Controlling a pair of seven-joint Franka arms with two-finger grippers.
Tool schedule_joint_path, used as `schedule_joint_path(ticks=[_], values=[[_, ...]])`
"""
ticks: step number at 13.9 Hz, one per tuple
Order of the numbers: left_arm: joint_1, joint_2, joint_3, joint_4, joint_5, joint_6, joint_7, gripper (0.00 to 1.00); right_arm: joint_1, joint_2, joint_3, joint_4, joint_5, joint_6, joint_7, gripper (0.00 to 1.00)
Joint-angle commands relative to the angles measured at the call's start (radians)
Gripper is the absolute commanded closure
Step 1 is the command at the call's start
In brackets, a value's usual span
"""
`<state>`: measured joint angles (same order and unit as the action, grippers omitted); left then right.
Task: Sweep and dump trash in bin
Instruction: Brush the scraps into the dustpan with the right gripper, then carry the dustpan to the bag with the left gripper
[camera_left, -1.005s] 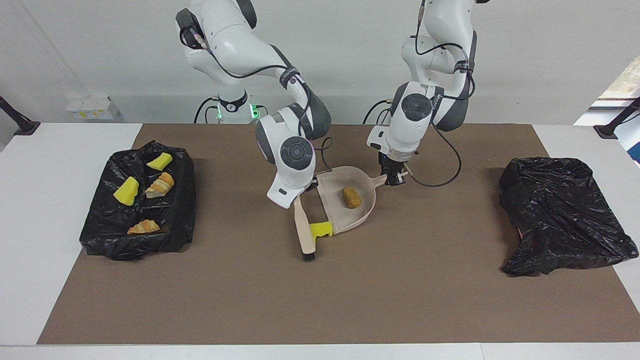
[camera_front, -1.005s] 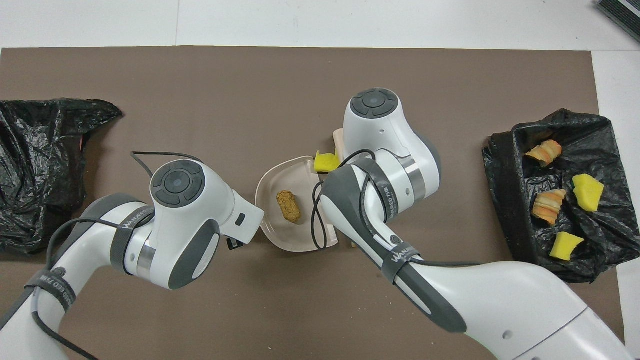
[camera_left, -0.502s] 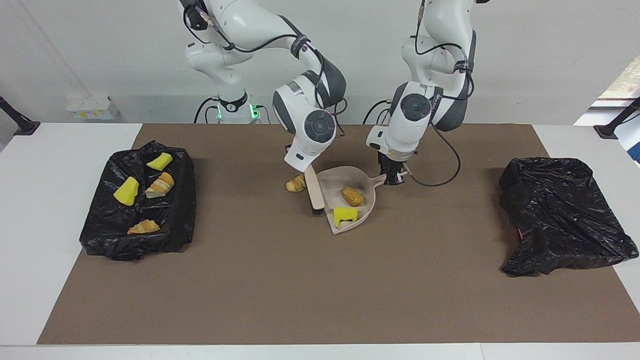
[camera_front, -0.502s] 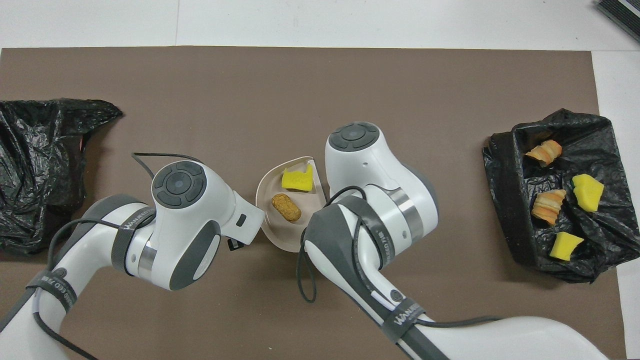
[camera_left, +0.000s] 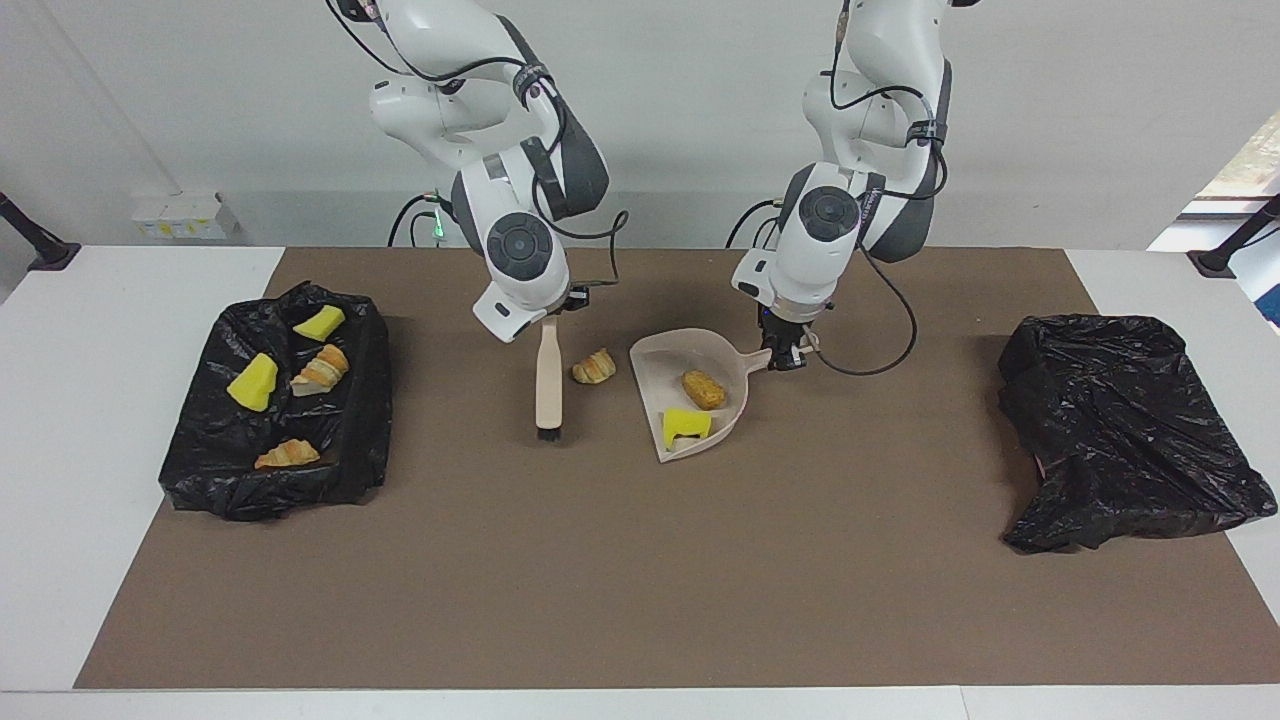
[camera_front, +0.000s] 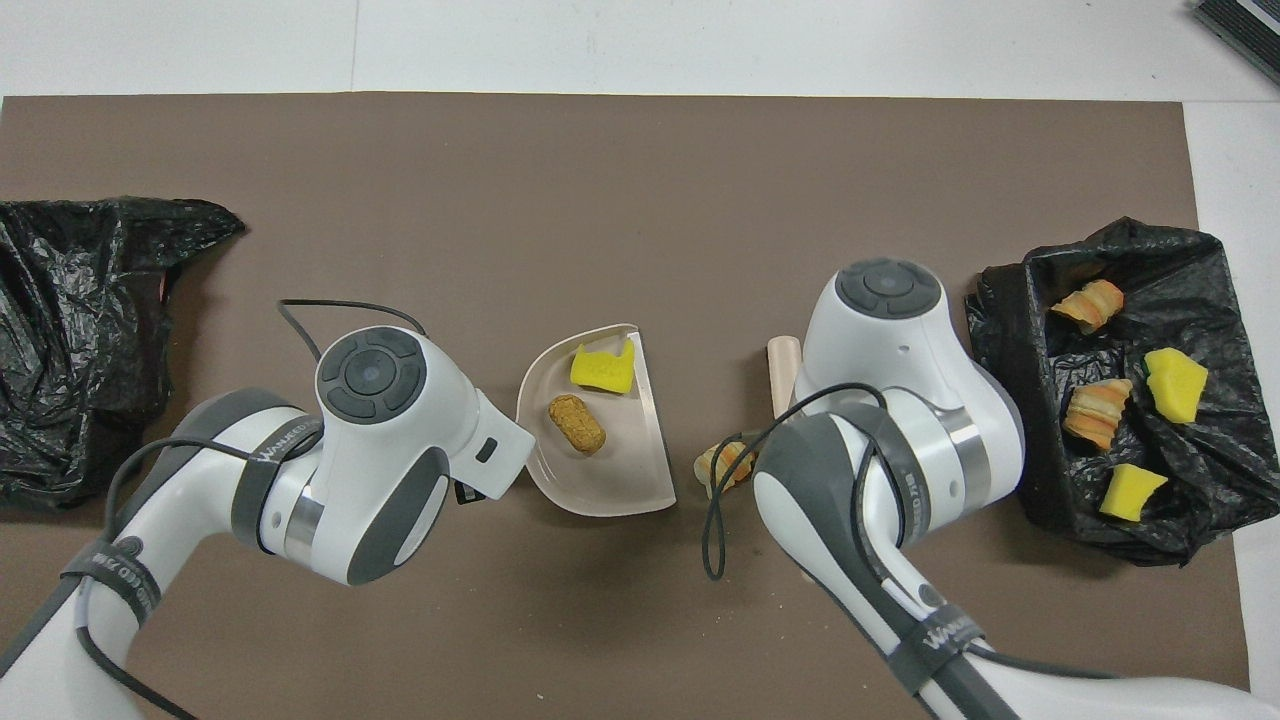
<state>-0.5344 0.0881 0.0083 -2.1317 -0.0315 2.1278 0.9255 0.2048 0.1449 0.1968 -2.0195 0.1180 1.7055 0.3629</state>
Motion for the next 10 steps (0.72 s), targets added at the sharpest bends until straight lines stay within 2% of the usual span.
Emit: schedule_joint_path(ticks=[1,3,6,9,10], values=[[-0.077,-0.053,0.007,-0.045,0.036,-0.026,-0.026,1.0,-0.008,-0.142,0.009,-0.2,0.049,0.092,0.007,1.0],[-0.094,-0.07,0.007,-0.069,0.036,-0.037,-0.069,1.0,0.025,-0.13,0.012,-0.2,0.096,0.104,0.057,1.0],[-0.116,-0.091,0.004,-0.099,0.036,-0.031,-0.171,1.0,0.131,-0.067,0.012,-0.142,0.228,0.167,0.08,1.0],[-0.111,-0.091,0.004,-0.1,0.036,-0.022,-0.171,1.0,0.133,-0.019,0.012,-0.017,0.244,0.096,0.073,1.0],[-0.104,-0.091,0.004,-0.103,0.036,-0.016,-0.171,1.0,0.122,-0.025,0.01,0.008,0.244,0.076,0.07,1.0]])
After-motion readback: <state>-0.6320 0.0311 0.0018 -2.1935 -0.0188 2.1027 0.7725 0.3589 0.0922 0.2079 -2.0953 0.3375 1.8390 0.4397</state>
